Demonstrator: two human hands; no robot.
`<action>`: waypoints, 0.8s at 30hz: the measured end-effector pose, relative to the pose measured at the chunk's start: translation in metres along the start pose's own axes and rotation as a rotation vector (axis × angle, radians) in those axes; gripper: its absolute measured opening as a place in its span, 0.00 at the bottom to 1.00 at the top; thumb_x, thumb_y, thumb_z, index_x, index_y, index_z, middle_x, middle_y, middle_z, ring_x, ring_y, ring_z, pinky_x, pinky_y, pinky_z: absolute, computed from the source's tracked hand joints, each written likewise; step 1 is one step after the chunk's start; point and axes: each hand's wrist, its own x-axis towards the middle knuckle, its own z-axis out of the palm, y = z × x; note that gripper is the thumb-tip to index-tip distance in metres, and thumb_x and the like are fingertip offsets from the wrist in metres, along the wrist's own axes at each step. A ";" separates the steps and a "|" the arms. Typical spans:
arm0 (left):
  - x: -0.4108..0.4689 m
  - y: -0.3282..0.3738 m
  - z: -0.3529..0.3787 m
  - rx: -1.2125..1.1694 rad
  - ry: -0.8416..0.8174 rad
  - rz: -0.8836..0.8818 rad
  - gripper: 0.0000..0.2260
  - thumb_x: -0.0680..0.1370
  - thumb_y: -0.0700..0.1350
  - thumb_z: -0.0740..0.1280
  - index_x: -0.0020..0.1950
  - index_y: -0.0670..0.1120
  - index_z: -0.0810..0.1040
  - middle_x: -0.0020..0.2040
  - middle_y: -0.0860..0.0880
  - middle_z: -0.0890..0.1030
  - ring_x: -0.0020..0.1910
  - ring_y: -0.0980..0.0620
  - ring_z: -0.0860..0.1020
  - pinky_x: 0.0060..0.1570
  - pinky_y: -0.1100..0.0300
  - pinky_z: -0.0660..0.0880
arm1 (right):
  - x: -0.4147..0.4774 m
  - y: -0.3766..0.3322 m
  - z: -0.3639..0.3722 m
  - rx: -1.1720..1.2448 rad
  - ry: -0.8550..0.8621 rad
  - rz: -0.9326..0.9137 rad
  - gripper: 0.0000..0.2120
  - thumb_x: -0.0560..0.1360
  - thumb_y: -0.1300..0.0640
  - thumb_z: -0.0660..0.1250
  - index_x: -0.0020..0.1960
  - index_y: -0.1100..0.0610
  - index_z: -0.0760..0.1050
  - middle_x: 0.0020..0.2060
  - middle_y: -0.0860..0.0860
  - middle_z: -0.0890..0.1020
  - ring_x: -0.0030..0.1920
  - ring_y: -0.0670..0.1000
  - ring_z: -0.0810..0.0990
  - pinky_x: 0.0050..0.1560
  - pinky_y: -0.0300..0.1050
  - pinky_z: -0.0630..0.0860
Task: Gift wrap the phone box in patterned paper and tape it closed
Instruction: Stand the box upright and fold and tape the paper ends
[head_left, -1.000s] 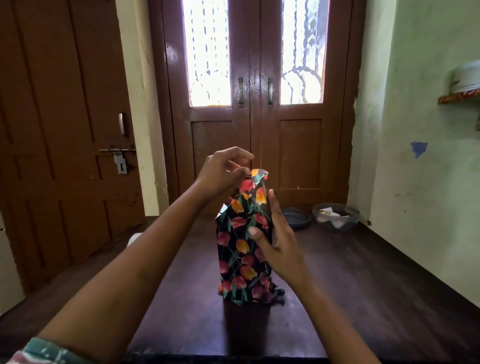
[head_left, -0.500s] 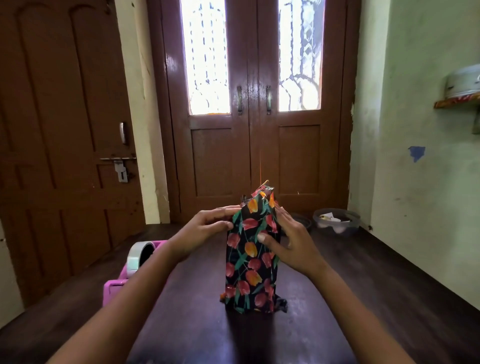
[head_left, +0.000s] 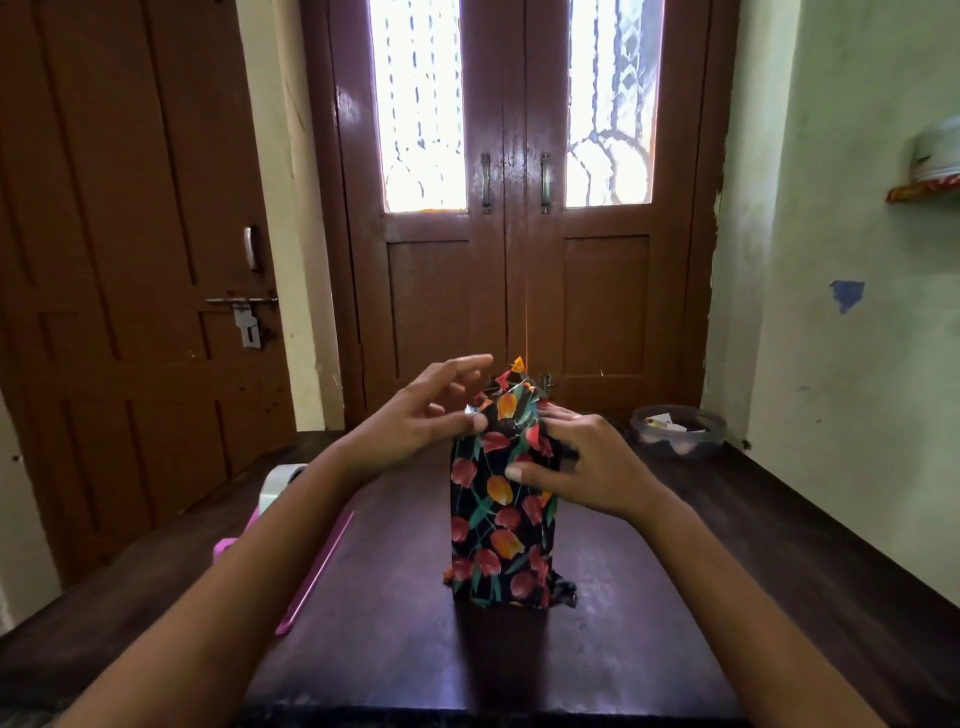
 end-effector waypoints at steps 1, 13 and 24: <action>0.003 0.007 0.001 -0.008 0.004 0.005 0.23 0.74 0.54 0.64 0.69 0.61 0.66 0.65 0.56 0.67 0.61 0.61 0.69 0.52 0.68 0.72 | 0.000 -0.001 -0.001 -0.008 -0.008 0.004 0.19 0.71 0.40 0.67 0.56 0.50 0.79 0.57 0.44 0.80 0.61 0.42 0.75 0.58 0.50 0.75; 0.030 0.052 -0.005 0.077 -0.152 -0.002 0.09 0.77 0.41 0.65 0.57 0.43 0.78 0.46 0.54 0.78 0.41 0.66 0.78 0.41 0.71 0.74 | -0.003 -0.006 0.000 -0.025 -0.021 -0.012 0.21 0.72 0.39 0.66 0.57 0.52 0.78 0.57 0.44 0.79 0.61 0.43 0.74 0.61 0.50 0.73; 0.035 0.057 -0.014 0.404 -0.228 0.106 0.13 0.74 0.45 0.70 0.58 0.56 0.76 0.48 0.50 0.77 0.45 0.52 0.75 0.43 0.66 0.74 | -0.006 -0.010 0.000 -0.042 -0.009 0.002 0.22 0.71 0.38 0.66 0.57 0.50 0.78 0.54 0.38 0.76 0.60 0.42 0.75 0.60 0.49 0.74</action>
